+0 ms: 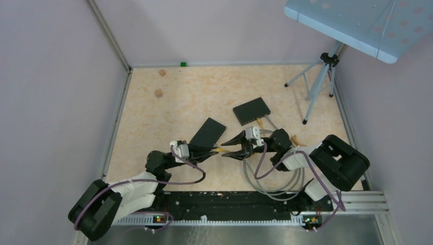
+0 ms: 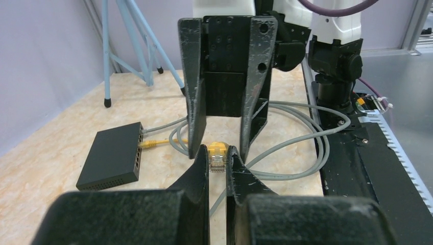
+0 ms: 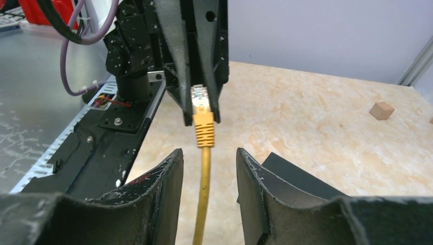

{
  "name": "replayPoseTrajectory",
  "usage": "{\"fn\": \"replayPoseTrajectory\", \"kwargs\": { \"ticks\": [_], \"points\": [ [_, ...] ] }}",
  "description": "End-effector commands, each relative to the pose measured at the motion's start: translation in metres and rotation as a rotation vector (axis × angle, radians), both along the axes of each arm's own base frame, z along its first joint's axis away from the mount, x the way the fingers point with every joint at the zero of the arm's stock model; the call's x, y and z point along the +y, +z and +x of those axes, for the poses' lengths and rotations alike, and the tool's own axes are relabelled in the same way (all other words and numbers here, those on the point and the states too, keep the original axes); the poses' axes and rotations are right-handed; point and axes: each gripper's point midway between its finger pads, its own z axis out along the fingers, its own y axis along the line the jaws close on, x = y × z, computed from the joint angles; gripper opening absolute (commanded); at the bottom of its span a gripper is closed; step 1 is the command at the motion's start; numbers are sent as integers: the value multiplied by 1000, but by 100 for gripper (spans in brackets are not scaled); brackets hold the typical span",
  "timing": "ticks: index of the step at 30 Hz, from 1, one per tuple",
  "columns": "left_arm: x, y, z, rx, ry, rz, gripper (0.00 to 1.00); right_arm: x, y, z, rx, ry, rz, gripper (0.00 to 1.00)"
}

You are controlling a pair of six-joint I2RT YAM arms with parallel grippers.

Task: Insert the plug into the switch port
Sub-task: Insert the connector into the switch port.

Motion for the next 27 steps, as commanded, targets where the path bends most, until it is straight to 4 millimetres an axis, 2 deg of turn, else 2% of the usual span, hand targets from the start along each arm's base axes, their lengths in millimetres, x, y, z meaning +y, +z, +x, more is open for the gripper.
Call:
{"fn": "replayPoseTrajectory", "kwargs": {
  "ticks": [1, 13, 18, 27],
  "points": [
    [1, 17, -14, -66, -53, -43, 0, 8, 28, 0, -78, 29, 101, 41],
    [0, 11, -14, -69, -58, -18, 0, 9, 32, -5, -64, 64, 134, 30],
    [0, 11, -11, -64, -41, -16, 0, 6, 36, -9, -70, 71, 153, 39],
    [1, 5, -7, -46, -24, -4, 0, 4, 44, -13, -90, 83, 168, 41]
  ]
}}
